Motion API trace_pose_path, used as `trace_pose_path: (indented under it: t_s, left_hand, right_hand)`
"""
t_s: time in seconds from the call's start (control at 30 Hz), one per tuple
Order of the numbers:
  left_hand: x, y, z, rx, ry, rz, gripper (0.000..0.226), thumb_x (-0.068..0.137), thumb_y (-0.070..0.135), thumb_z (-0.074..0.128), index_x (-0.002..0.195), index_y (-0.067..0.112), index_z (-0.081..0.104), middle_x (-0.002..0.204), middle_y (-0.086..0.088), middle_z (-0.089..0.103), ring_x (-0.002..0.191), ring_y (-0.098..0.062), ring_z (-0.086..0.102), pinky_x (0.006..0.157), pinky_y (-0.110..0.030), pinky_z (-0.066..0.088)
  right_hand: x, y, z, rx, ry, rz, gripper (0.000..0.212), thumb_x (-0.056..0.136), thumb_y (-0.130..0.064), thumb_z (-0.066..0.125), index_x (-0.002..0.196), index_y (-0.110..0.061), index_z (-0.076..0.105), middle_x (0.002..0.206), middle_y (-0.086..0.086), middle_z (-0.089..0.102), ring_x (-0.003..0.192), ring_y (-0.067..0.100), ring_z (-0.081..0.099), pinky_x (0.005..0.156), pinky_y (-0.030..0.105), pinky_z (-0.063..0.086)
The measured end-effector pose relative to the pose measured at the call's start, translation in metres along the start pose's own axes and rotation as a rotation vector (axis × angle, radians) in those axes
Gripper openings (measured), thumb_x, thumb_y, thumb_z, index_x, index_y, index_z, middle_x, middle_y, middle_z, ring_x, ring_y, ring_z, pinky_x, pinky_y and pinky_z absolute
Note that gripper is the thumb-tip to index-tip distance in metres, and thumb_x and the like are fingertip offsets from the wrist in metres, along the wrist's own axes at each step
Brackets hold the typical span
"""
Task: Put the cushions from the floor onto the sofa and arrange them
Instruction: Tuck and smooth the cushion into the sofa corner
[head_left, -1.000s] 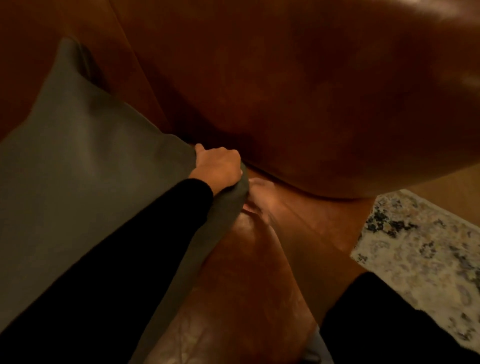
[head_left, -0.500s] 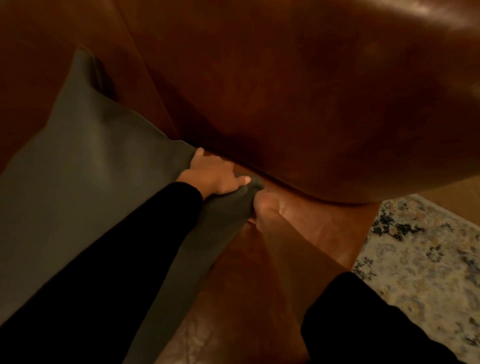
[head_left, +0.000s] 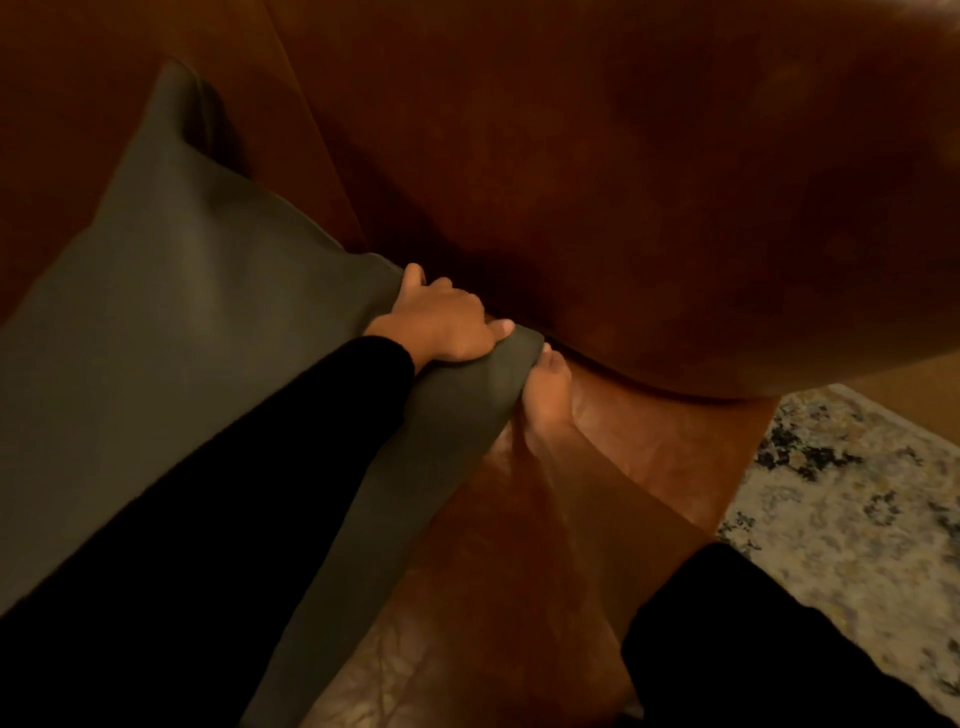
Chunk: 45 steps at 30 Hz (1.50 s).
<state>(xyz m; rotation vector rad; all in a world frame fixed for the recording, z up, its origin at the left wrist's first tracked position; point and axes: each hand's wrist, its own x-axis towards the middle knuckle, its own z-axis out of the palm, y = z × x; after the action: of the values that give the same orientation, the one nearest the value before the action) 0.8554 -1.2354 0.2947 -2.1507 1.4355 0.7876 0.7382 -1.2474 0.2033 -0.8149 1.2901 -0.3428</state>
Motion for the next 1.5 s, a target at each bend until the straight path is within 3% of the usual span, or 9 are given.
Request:
trace_pose_path:
  t_s: [0.1, 0.3, 0.53, 0.67, 0.87, 0.97, 1.07, 1.3, 1.5]
  left_hand:
    - [0.0, -0.001, 0.001, 0.032, 0.087, 0.03, 0.043, 0.101, 0.047, 0.026, 0.1, 0.021, 0.06, 0.109, -0.004, 0.061, 0.109, -0.022, 0.048, 0.1, -0.042, 0.019]
    - [-0.005, -0.007, 0.006, 0.088, 0.187, 0.066, 0.043, 0.1, 0.049, 0.025, 0.088, 0.019, 0.053, 0.1, -0.002, 0.063, 0.097, -0.018, 0.049, 0.096, -0.041, 0.022]
    - [-0.003, -0.01, 0.01, 0.019, 0.241, 0.045, 0.047, 0.1, 0.049, 0.024, 0.1, 0.014, 0.056, 0.112, -0.005, 0.06, 0.111, -0.02, 0.044, 0.097, -0.042, 0.021]
    - [-0.003, -0.002, 0.012, 0.024, 0.251, 0.062, 0.036, 0.099, 0.042, 0.034, 0.119, 0.015, 0.049, 0.122, -0.007, 0.052, 0.118, -0.024, 0.039, 0.099, -0.045, 0.02]
    - [-0.014, 0.005, -0.001, 0.09, 0.193, 0.099, 0.044, 0.098, 0.047, 0.037, 0.127, 0.016, 0.047, 0.126, -0.009, 0.056, 0.12, -0.029, 0.046, 0.104, -0.049, 0.023]
    - [-0.029, 0.005, 0.0, 0.203, 0.252, 0.123, 0.05, 0.097, 0.049, 0.037, 0.135, 0.017, 0.044, 0.13, -0.008, 0.053, 0.122, -0.028, 0.047, 0.104, -0.047, 0.026]
    - [-0.049, 0.004, 0.001, 0.272, 0.394, 0.087, 0.046, 0.099, 0.043, 0.035, 0.134, 0.015, 0.045, 0.131, -0.008, 0.053, 0.121, -0.028, 0.047, 0.105, -0.048, 0.026]
    - [-0.101, -0.031, 0.016, 0.254, 0.757, 0.005, 0.051, 0.086, 0.042, 0.03, 0.102, 0.017, 0.071, 0.106, -0.009, 0.068, 0.112, -0.028, 0.059, 0.102, -0.047, 0.04]
    - [-0.138, -0.054, 0.033, 0.158, 0.885, -0.041, 0.051, 0.088, 0.044, 0.037, 0.114, 0.014, 0.069, 0.129, -0.018, 0.059, 0.127, -0.034, 0.049, 0.107, -0.053, 0.033]
  right_hand:
    - [-0.007, 0.0, 0.003, 0.132, -0.099, 0.101, 0.085, 0.078, -0.079, 0.04, 0.132, -0.014, 0.05, 0.125, 0.006, 0.061, 0.11, 0.018, 0.061, 0.096, 0.036, 0.049]
    - [0.001, -0.003, -0.005, -0.325, -0.107, -0.239, 0.039, 0.102, -0.041, 0.027, 0.116, -0.011, 0.048, 0.093, -0.005, 0.053, 0.094, 0.015, 0.051, 0.08, 0.03, 0.039]
    - [0.008, 0.006, -0.017, -0.503, -0.112, -0.356, 0.036, 0.102, -0.039, 0.03, 0.107, -0.012, 0.052, 0.083, -0.008, 0.053, 0.08, 0.01, 0.052, 0.071, 0.025, 0.036]
    - [0.006, 0.001, -0.03, -0.462, -0.173, -0.33, 0.02, 0.102, -0.031, 0.037, 0.105, -0.014, 0.047, 0.084, -0.009, 0.052, 0.076, 0.003, 0.053, 0.062, 0.024, 0.043]
    - [0.005, -0.021, -0.062, -0.374, -0.39, -0.112, 0.02, 0.098, -0.02, 0.049, 0.116, -0.013, 0.053, 0.103, 0.002, 0.063, 0.093, 0.013, 0.064, 0.078, 0.026, 0.056]
    - [0.005, -0.023, -0.059, -0.65, -0.327, -0.275, 0.029, 0.098, -0.022, 0.05, 0.124, -0.01, 0.055, 0.11, 0.009, 0.063, 0.096, 0.017, 0.065, 0.082, 0.03, 0.057]
    - [-0.003, -0.025, -0.052, -1.014, -0.202, -0.468, 0.043, 0.1, -0.03, 0.043, 0.14, -0.013, 0.043, 0.136, 0.011, 0.054, 0.125, 0.027, 0.05, 0.104, 0.034, 0.036]
    - [-0.043, -0.041, -0.022, -1.169, -0.144, -0.82, 0.05, 0.101, -0.035, 0.037, 0.147, -0.018, 0.031, 0.15, 0.008, 0.036, 0.14, 0.023, 0.029, 0.111, 0.035, 0.024]
    - [-0.073, -0.074, 0.0, -1.201, -0.15, -0.951, 0.057, 0.097, -0.049, 0.039, 0.146, -0.021, 0.034, 0.152, 0.006, 0.035, 0.142, 0.022, 0.026, 0.112, 0.043, 0.026]
